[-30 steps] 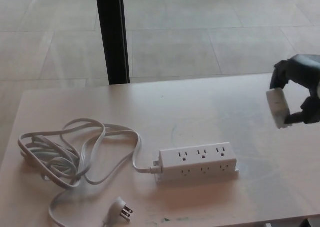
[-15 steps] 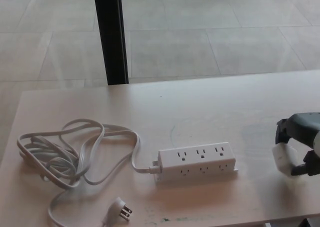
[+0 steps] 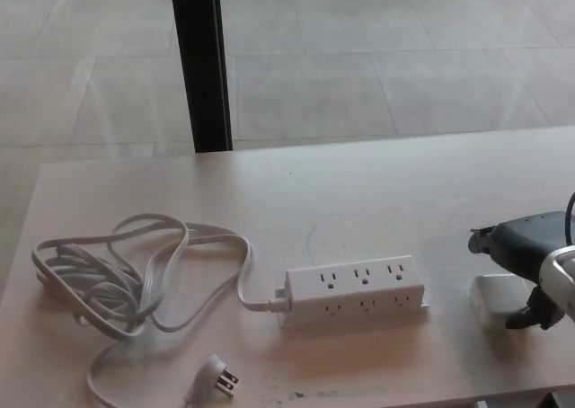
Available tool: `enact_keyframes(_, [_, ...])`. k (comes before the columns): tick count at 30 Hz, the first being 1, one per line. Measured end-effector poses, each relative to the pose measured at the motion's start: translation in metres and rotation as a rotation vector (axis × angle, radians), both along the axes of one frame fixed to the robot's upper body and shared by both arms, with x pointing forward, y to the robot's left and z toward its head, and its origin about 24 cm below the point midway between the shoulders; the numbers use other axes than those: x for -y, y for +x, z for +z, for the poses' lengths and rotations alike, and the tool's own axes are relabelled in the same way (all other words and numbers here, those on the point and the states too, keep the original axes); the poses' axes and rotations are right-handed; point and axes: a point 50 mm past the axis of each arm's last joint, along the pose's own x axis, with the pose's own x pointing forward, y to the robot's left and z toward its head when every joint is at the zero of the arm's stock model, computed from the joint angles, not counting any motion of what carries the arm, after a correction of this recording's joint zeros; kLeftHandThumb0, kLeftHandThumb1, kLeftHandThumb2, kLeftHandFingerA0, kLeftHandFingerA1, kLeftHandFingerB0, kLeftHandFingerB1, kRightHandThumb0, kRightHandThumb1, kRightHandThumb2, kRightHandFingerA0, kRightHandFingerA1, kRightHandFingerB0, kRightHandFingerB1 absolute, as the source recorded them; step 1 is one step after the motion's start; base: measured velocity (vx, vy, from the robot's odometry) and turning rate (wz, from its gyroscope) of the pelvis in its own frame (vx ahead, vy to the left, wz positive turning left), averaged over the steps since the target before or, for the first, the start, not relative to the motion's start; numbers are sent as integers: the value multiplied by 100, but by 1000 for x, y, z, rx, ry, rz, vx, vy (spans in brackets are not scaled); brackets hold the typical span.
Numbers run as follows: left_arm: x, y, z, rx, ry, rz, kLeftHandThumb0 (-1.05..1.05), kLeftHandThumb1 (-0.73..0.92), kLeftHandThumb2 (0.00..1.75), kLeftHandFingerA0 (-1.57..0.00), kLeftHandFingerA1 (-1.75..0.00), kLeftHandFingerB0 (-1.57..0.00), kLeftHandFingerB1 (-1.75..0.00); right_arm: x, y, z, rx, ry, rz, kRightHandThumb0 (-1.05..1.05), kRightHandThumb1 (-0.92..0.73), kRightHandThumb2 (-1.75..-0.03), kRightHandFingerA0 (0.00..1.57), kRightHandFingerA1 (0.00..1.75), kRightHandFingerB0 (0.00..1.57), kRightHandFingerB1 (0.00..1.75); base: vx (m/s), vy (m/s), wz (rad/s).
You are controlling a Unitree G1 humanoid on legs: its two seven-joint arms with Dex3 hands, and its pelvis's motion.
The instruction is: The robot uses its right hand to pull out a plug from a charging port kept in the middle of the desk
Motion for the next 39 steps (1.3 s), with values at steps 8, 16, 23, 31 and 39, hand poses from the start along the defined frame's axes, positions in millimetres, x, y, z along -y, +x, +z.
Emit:
enact_keyframes(8, [-1,-3,0,-1,-2,1,-84,92,79,-79,-55,-48,-42,21,2,28,3,20,-81,-99,-64,-61,88,112,0,0,0,0,0])
enact_keyframes(16, [-1,-3,0,0,-3,0,-85,92,79,-78,-54,-48,-42,56,-8,83,159,215,-172,-94,-55,-93,101,111,4,1,0,0,0])
enact_keyframes(23, [0,-3,0,-1,-2,-1,-85,92,78,-80,-56,-47,-41,102,-32,95,232,318,-299,-93,-62,-59,113,109,1,43,0,0,0])
enact_keyframes(31, [0,-2,0,-1,-2,-1,-84,92,77,-83,-59,-51,-43,161,-71,87,265,398,-503,-91,-52,-94,105,99,2,50,0,0,0])
enact_keyframes(39, [0,-2,0,-1,-2,-1,-85,92,76,-82,-57,-50,-42,202,-110,75,293,478,-671,-73,-55,-96,94,107,0,43,0,0,0])
